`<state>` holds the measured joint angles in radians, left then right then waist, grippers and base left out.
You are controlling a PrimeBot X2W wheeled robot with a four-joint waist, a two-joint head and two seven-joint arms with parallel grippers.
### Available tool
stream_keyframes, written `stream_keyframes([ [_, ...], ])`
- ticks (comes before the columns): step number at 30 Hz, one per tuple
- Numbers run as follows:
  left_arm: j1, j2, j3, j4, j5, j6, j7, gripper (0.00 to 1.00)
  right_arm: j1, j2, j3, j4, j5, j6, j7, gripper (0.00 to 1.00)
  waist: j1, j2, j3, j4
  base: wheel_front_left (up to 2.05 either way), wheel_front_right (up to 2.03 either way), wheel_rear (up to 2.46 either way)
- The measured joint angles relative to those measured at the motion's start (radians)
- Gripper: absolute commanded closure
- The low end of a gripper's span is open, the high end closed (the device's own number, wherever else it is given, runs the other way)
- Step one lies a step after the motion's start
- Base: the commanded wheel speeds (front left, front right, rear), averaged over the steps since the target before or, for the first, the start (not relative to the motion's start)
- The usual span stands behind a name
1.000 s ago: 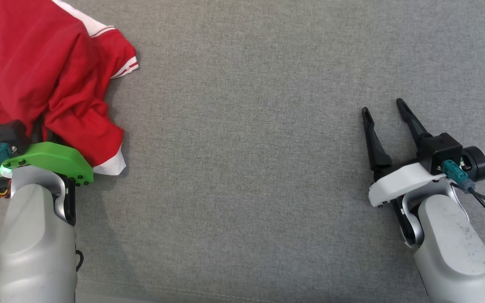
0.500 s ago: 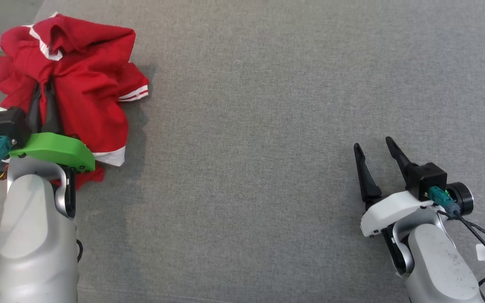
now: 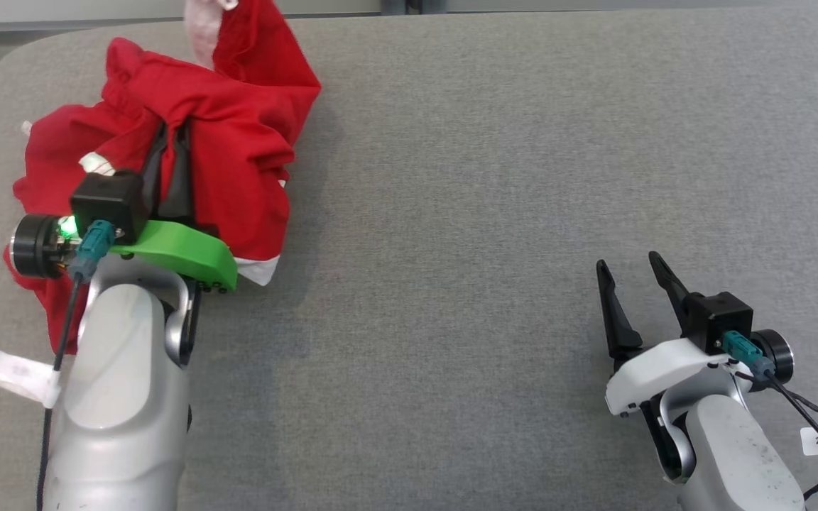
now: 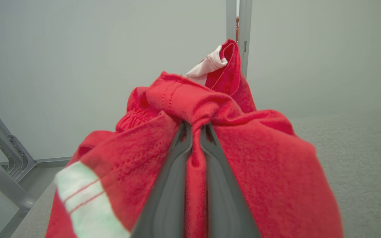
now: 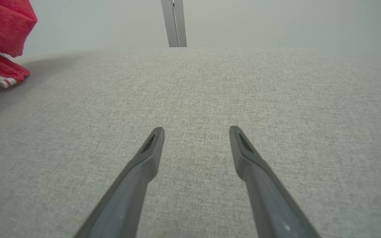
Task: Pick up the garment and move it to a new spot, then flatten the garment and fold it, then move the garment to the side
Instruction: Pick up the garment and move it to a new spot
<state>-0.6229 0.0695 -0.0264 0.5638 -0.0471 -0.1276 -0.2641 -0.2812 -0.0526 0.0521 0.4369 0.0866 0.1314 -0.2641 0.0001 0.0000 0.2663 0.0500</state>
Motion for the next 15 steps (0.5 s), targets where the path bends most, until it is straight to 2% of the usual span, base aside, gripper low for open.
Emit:
stream_keyframes([
  [8,0.002,-0.018,-0.193,-0.028,-0.051,-0.002,0.000,1.00,0.006,0.002,0.012,-0.001,0.027,0.000,0.000,0.00,0.0000,0.0000,-0.011,-0.095,0.00,0.00,0.00],
  [10,0.003,-0.020,-0.295,-0.064,-0.114,-0.002,0.000,1.00,0.010,0.001,0.017,-0.002,0.035,0.000,0.000,0.00,0.0000,0.0000,-0.014,-0.132,0.00,0.00,0.00],
  [15,0.005,-0.021,-0.452,-0.121,-0.193,0.000,0.000,1.00,0.012,0.002,0.026,-0.002,0.046,0.000,0.000,0.00,0.0000,0.0000,-0.018,-0.184,0.00,0.00,0.00],
])
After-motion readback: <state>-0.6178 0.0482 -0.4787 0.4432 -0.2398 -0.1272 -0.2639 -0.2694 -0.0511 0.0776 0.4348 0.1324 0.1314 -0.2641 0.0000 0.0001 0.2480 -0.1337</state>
